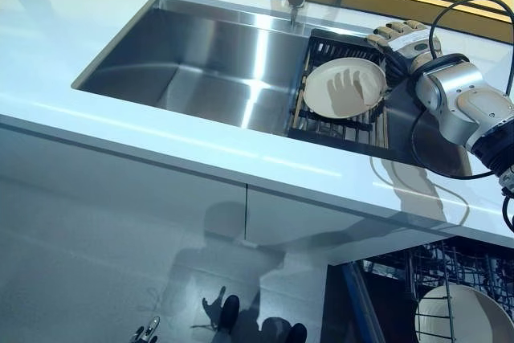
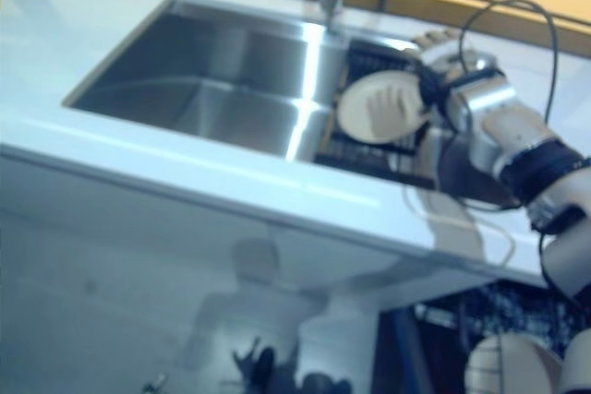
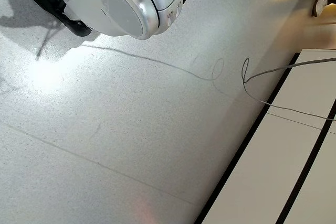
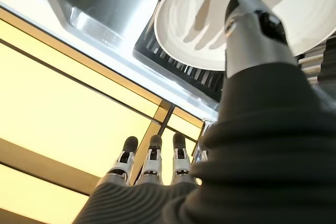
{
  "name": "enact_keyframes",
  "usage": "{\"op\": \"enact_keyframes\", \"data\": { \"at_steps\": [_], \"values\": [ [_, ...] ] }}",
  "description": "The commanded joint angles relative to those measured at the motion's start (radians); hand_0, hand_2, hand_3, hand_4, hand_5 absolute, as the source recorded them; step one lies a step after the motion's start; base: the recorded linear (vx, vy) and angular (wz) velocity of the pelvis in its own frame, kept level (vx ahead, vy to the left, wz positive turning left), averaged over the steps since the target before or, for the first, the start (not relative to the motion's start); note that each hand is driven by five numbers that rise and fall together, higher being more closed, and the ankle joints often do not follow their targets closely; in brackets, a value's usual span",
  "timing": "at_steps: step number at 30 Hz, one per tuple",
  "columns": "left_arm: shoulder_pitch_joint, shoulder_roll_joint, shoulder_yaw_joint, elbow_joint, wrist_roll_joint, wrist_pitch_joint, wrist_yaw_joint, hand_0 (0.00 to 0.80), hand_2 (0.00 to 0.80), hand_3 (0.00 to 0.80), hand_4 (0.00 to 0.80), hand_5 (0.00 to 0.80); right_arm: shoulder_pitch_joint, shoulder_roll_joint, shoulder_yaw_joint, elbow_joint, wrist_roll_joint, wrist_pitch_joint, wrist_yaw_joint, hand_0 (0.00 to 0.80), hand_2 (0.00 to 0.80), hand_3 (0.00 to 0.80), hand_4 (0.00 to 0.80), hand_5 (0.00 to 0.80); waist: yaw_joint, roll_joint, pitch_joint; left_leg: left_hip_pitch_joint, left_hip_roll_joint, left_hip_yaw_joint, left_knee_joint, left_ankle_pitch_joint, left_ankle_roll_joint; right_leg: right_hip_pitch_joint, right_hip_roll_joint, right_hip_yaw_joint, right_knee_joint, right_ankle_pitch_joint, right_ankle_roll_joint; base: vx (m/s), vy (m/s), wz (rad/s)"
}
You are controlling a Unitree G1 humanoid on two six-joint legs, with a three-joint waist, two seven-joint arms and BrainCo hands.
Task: Take plates into dishwasher
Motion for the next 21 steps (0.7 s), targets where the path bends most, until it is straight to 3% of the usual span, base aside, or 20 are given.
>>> {"op": "enact_keyframes", "data": {
  "at_steps": [1,21],
  "values": [
    [0.015,0.025,-0.023,0.012,0.025,-0.027,-0.009,0.0,0.0,0.0,0.0,0.0,-0.047,-0.006,0.048,0.005,-0.037,0.005,-0.001,0.0,0.0,0.0,0.0,0.0,0.007,-0.052,-0.021,-0.005,-0.018,0.043,-0.006,-0.054,0.011,-0.019,-0.094,0.014,-0.003,0.039,0.118,0.0,0.0,0.0],
    [0.011,0.017,-0.027,-0.007,0.015,-0.029,-0.008,0.0,0.0,0.0,0.0,0.0,0.013,0.003,0.017,-0.01,-0.055,-0.02,0.017,0.0,0.0,0.0,0.0,0.0,0.007,-0.039,0.012,-0.018,-0.019,0.046,-0.006,-0.046,0.011,-0.033,-0.098,0.014,-0.003,0.044,0.117,0.0,0.0,0.0]
  ]
}}
